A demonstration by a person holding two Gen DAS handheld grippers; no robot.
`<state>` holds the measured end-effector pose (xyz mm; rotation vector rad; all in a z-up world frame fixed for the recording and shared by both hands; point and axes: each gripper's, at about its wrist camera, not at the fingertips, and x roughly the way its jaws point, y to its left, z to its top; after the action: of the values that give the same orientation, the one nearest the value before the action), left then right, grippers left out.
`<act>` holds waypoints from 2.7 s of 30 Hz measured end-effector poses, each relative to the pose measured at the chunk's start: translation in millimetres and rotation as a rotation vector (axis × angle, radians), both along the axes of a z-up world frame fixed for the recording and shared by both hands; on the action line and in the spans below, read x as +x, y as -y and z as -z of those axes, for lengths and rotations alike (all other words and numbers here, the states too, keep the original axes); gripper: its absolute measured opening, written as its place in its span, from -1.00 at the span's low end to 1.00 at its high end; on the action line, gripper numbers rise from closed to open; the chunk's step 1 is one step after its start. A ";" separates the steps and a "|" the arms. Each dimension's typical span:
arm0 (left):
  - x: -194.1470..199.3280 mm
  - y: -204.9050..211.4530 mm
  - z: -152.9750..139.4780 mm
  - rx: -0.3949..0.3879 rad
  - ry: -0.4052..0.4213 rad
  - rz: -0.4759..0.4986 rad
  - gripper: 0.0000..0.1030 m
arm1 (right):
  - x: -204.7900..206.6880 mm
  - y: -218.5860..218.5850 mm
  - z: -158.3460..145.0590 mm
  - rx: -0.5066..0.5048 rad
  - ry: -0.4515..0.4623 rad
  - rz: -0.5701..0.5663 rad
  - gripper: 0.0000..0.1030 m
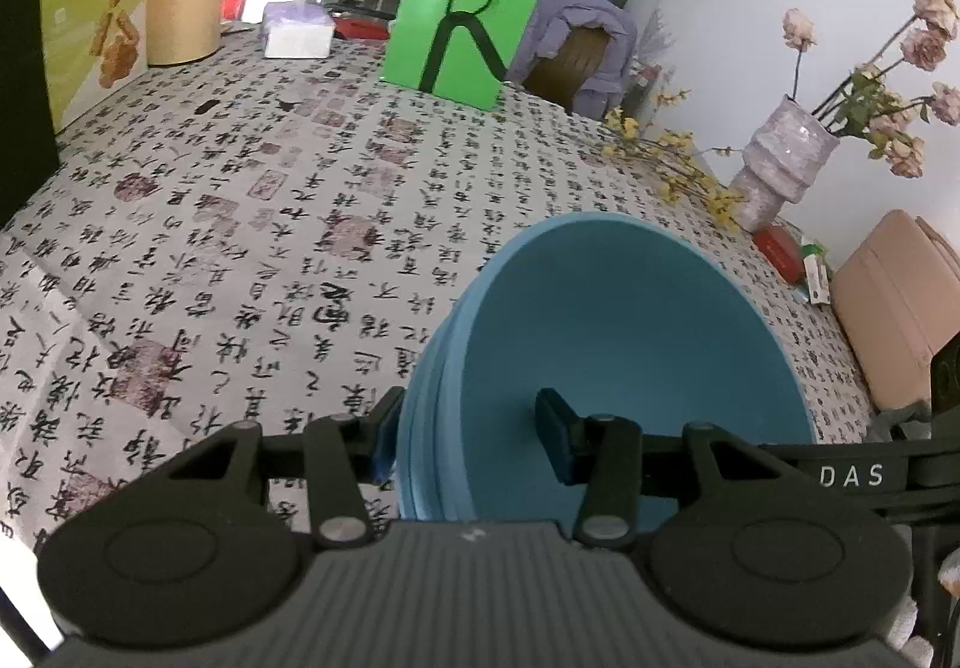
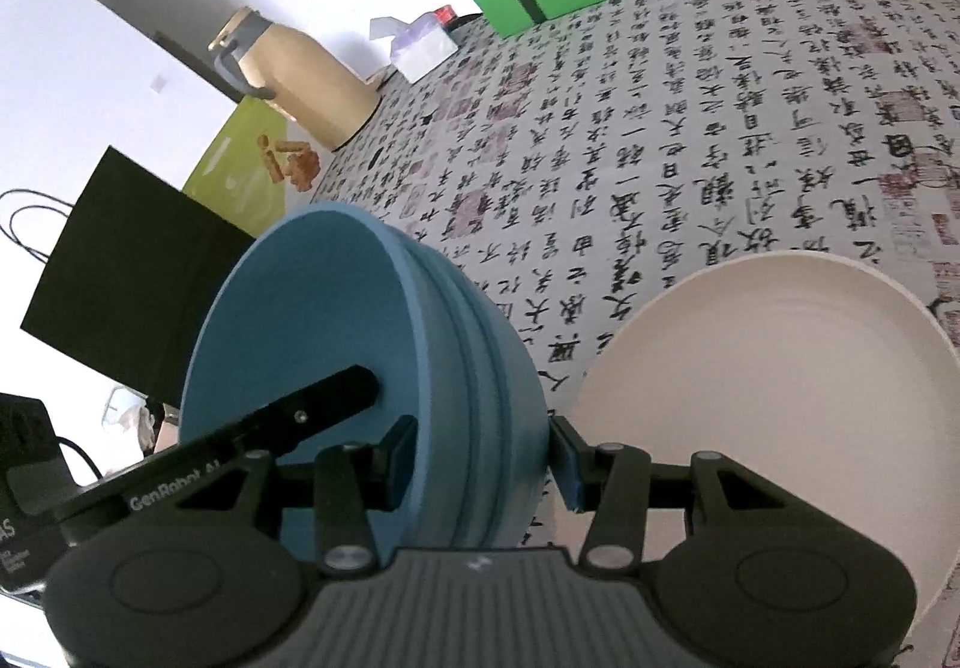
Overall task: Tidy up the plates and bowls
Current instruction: 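Lift and carry the stacked blue bowls toward the cream plates, then lower the stacked blue bowls onto the cream plate stack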
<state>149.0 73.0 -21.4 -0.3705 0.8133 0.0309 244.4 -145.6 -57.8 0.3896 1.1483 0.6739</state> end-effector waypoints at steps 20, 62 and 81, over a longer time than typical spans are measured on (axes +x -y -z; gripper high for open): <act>24.9 61.0 1.0 -0.001 -0.012 0.120 -0.09 | -3.9 64.9 -0.4 -0.013 0.008 0.138 -0.09; 61.8 106.6 49.4 -0.074 -0.146 0.239 -0.09 | -4.1 121.4 32.4 -0.072 -0.076 0.270 -0.09; 35.7 98.9 29.3 -0.034 0.024 0.252 0.37 | -22.3 128.4 15.5 -0.041 0.095 0.262 0.63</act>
<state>184.7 -25.9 -50.7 -0.2978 0.8323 -0.2221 222.1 -274.0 -73.4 0.4590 0.9975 0.4341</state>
